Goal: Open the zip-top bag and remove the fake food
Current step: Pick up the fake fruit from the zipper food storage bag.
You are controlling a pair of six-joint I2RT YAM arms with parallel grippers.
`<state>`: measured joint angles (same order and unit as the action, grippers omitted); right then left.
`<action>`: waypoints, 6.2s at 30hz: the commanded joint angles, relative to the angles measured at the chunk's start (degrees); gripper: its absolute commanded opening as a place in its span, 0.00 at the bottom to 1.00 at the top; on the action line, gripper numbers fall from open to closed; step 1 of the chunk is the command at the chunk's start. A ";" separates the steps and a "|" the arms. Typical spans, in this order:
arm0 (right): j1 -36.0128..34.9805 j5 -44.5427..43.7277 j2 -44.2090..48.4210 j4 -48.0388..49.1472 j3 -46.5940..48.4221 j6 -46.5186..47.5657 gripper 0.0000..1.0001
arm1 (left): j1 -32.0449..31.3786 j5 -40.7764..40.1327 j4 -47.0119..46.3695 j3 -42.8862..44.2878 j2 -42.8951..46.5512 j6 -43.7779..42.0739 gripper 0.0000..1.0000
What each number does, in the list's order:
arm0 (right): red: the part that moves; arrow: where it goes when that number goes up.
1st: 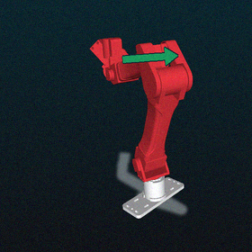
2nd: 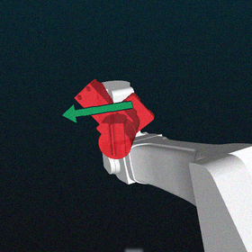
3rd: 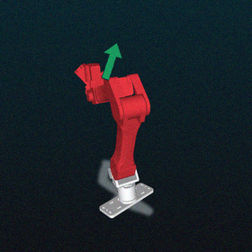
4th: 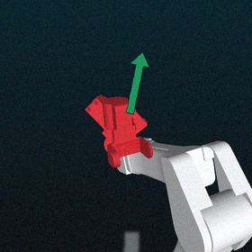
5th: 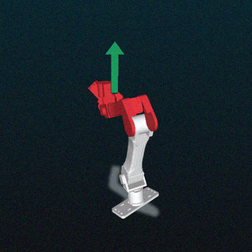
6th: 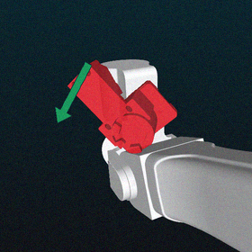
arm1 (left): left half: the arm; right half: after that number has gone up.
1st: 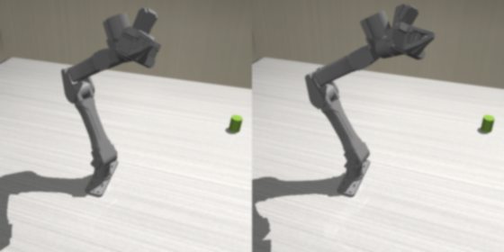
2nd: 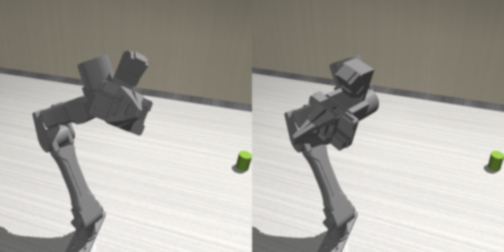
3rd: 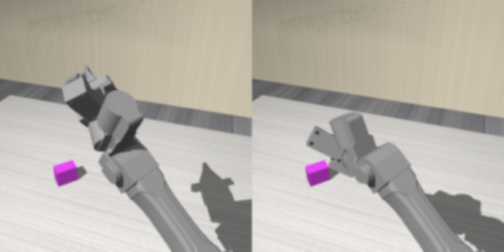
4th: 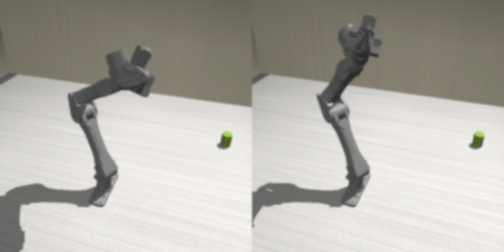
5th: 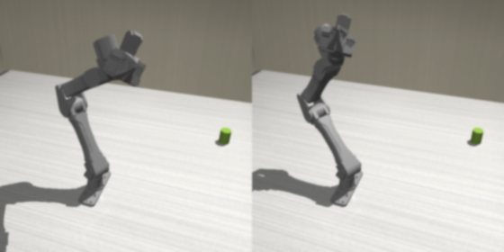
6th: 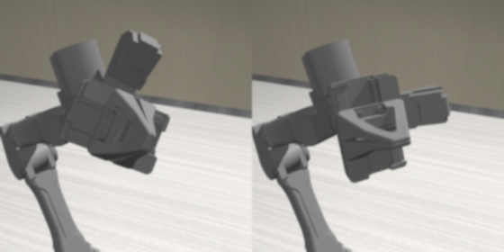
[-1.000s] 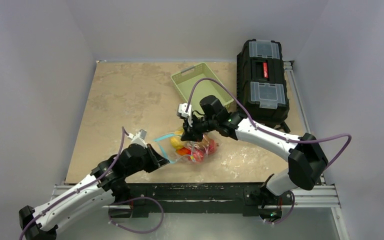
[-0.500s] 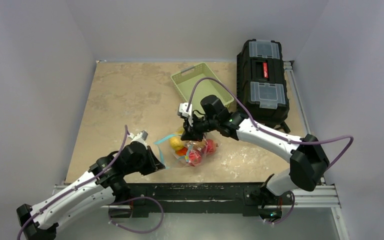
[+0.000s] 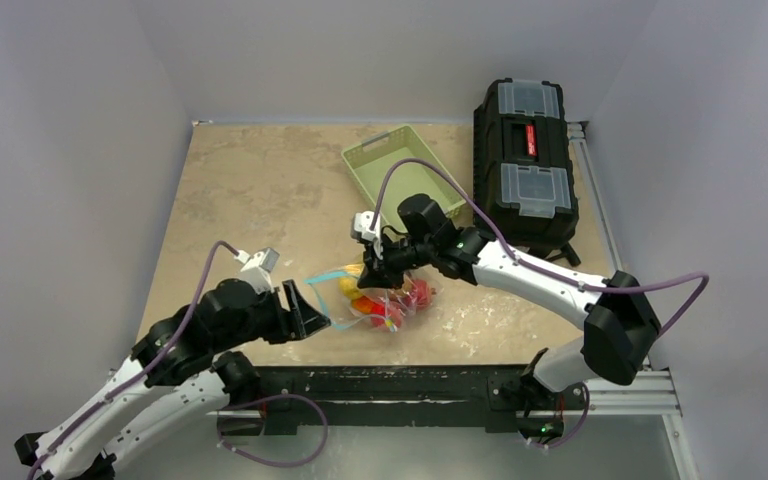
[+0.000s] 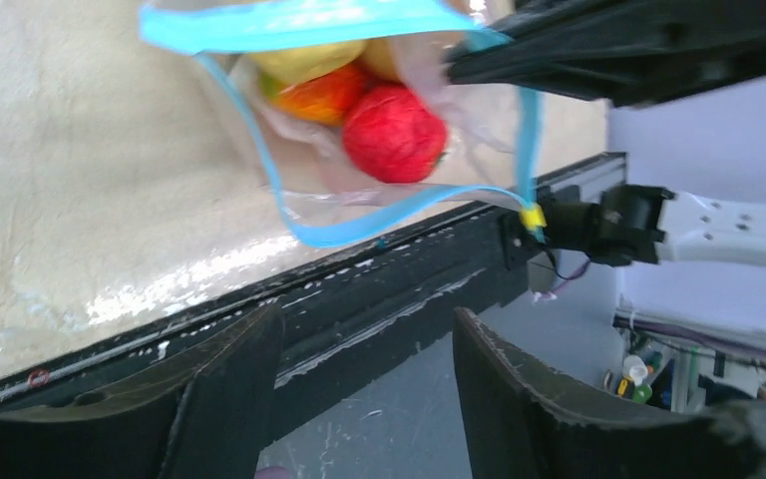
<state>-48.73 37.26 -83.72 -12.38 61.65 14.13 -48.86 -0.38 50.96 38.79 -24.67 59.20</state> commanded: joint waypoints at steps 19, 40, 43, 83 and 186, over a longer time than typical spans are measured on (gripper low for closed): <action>0.74 2.64 0.30 -0.35 1.61 2.28 0.00 | 0.14 1.83 -38.63 -10.86 2.67 -21.32 0.88; 1.53 3.00 -0.47 -0.38 1.46 2.31 0.00 | 0.24 4.37 -43.91 -17.22 4.91 -18.75 1.00; 1.53 3.07 -0.68 -0.47 1.46 2.39 0.00 | 0.21 4.21 -44.82 -17.95 4.53 -18.30 1.00; 1.53 3.73 -1.34 -0.53 1.54 2.24 0.00 | 0.17 3.34 -44.99 -17.76 -1.33 -17.45 0.95; 11.61 -0.78 -14.05 -19.07 23.33 18.73 0.38 | -2.92 -10.22 -73.86 -28.40 -18.71 -47.49 0.76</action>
<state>-37.06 38.30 -96.49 -31.07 81.87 33.58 -51.55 -10.70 -20.12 11.33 -44.29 13.21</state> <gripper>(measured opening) 0.405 0.771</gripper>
